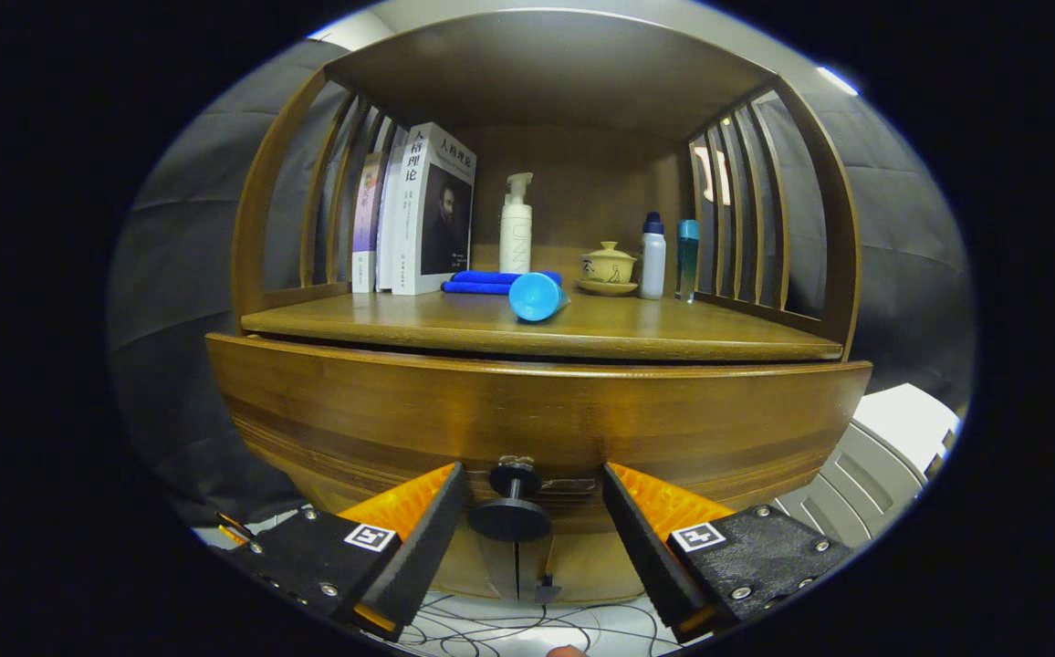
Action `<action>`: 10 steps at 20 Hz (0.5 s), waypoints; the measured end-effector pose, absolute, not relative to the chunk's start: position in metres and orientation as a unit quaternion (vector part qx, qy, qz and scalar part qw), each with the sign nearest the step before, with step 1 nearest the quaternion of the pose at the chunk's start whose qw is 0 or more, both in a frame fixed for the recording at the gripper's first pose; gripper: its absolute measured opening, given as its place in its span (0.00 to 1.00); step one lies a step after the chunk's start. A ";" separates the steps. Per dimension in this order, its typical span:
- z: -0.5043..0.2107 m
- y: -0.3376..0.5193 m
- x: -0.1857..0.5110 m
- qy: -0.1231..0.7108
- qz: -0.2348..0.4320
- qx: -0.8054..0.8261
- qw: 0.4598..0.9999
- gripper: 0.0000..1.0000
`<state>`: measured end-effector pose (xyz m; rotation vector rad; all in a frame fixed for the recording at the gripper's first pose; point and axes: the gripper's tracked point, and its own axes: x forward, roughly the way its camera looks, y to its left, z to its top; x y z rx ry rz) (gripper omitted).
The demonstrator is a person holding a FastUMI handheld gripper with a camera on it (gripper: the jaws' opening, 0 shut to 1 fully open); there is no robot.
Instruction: Pull open the drawer, take out the items inside it, and place them on the countertop above the cabinet.
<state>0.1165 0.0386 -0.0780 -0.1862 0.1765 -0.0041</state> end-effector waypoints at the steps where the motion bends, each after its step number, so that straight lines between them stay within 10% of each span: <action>1: -0.078 0.038 0.123 0.088 -0.004 -0.097 0.991 0.94; 10: -0.079 0.040 0.137 0.081 -0.002 -0.143 0.986 0.94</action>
